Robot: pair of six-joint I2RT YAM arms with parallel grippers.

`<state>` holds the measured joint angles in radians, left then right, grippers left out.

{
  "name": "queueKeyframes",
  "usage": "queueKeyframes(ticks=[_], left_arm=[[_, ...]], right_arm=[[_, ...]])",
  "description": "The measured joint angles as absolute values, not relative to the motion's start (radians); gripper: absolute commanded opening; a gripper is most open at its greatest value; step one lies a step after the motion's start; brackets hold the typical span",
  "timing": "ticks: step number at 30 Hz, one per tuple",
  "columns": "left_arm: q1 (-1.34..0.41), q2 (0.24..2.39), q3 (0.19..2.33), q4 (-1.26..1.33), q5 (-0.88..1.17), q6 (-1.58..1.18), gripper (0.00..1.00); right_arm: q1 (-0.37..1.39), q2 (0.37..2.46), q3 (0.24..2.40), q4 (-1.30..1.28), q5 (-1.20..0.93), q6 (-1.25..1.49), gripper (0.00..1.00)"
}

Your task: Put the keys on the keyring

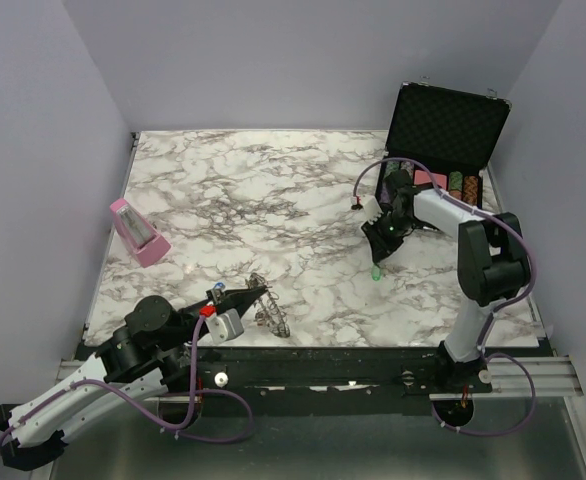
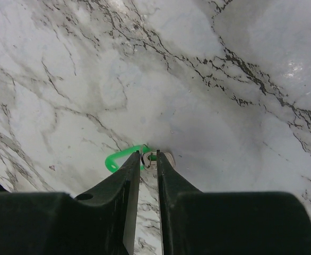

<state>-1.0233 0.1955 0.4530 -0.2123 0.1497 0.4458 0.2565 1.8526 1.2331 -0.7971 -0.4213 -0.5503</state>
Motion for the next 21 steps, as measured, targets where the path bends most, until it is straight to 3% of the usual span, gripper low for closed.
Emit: queueKeyframes(ticks=[21], left_arm=[[-1.023,0.205,0.453,-0.213,0.15,0.446,0.0]], right_arm=[[0.257,1.939,1.352,-0.92,-0.383,-0.607,0.26]])
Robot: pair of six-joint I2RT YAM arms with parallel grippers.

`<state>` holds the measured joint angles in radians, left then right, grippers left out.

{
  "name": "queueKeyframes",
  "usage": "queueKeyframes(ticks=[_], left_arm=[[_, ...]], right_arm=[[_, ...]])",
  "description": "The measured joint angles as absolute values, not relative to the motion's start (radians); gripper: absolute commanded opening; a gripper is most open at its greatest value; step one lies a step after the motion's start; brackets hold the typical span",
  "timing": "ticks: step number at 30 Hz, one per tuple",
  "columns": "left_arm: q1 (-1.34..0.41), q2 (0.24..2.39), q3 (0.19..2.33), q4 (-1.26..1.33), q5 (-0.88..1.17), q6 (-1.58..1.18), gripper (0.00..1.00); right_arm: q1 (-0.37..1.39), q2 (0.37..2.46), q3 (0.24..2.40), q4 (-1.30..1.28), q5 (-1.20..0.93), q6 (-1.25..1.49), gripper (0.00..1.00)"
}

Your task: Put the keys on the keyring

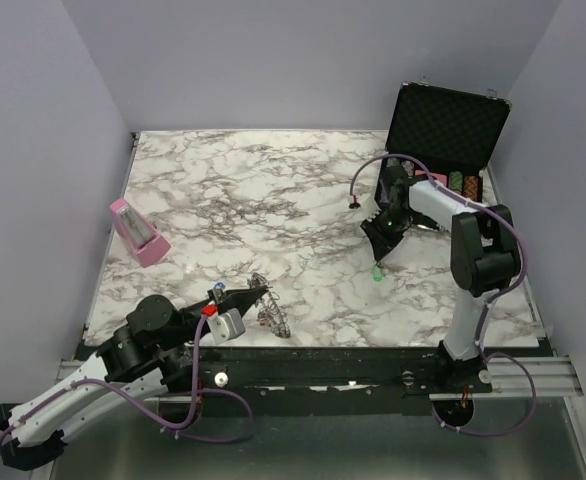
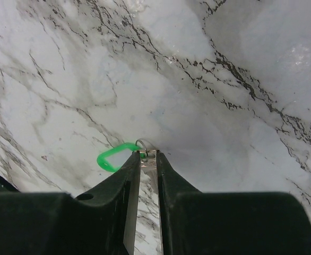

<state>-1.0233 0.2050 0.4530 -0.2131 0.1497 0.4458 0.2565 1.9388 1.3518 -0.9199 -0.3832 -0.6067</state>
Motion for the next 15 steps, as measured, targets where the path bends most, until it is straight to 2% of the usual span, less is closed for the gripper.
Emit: queueKeyframes(ticks=[15], left_arm=[[-1.023,0.205,0.453,-0.213,0.15,0.446,0.0]], right_arm=[[0.257,2.005,1.404,-0.993,-0.398,-0.633,0.29]])
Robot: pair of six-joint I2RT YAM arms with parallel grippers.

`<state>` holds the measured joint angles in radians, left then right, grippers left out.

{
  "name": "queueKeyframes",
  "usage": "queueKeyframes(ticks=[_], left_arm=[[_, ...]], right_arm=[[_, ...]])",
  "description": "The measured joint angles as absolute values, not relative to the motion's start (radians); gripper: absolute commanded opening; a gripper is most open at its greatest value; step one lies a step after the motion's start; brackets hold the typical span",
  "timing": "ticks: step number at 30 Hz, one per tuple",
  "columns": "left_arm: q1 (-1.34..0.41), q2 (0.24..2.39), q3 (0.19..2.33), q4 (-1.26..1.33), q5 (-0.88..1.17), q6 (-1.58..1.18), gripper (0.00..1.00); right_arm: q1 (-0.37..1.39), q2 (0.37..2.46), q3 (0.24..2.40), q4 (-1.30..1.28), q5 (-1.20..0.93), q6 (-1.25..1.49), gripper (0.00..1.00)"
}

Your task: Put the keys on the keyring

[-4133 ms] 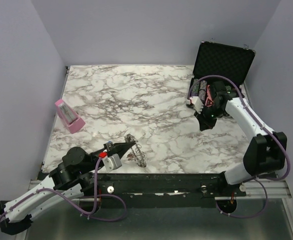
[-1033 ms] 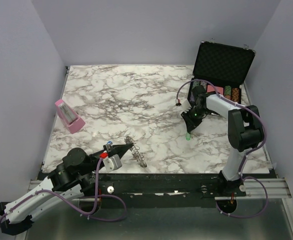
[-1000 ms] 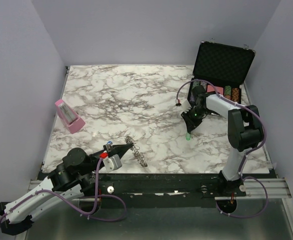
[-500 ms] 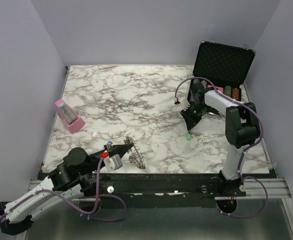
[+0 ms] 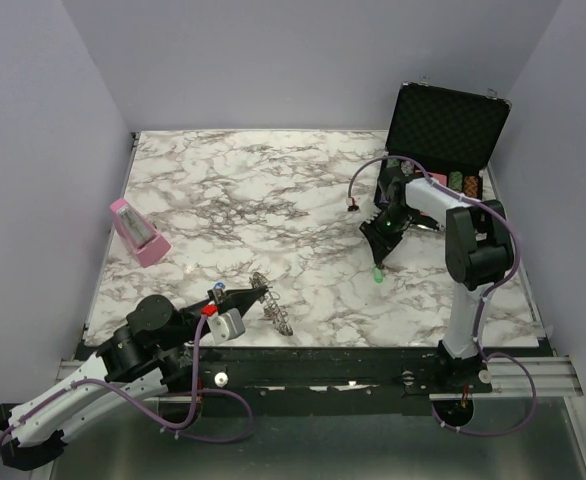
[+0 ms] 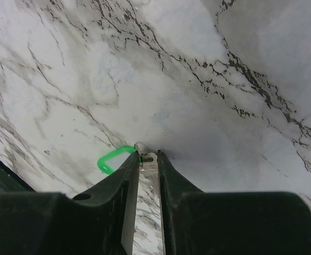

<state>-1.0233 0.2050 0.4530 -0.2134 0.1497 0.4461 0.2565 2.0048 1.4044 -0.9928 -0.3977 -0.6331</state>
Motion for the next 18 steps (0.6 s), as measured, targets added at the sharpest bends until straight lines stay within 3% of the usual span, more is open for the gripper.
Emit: queueKeyframes(ticks=[18], left_arm=[[-1.023,0.207,0.453,-0.22,0.15,0.446,0.0]], right_arm=[[0.257,2.05,1.458,-1.05,-0.448,-0.672,0.29]])
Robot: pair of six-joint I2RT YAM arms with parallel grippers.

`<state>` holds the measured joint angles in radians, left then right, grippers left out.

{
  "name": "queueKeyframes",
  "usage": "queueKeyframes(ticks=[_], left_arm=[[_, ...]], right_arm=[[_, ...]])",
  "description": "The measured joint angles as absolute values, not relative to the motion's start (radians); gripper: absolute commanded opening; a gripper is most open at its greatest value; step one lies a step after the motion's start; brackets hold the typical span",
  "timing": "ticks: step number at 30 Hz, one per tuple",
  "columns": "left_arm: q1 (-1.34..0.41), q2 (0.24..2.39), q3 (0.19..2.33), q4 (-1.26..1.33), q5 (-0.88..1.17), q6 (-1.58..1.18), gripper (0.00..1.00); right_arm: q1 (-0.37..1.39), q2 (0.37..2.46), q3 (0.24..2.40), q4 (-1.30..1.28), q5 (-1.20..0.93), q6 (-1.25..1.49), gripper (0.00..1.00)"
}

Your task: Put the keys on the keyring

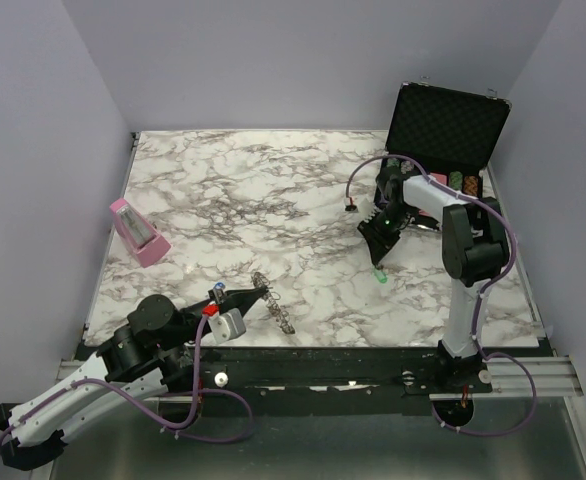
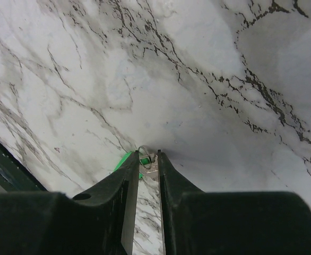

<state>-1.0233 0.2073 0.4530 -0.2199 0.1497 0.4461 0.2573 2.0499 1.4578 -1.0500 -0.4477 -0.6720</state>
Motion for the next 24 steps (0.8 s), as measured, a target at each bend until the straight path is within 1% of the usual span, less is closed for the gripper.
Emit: queueKeyframes(ticks=[9,15,24], left_arm=[[-1.023,0.21,0.453,-0.22,0.15,0.446,0.0],[-1.023,0.21,0.453,-0.22,0.15,0.446,0.0],[-1.023,0.211,0.453,-0.22,0.15,0.446,0.0]], right_arm=[[0.257,2.05,1.486,-1.066,-0.47,-0.684,0.3],[0.257,2.059,1.488,-1.071,-0.473,-0.692,0.33],[0.257,2.07,1.488,-1.079,-0.473,-0.706,0.33]])
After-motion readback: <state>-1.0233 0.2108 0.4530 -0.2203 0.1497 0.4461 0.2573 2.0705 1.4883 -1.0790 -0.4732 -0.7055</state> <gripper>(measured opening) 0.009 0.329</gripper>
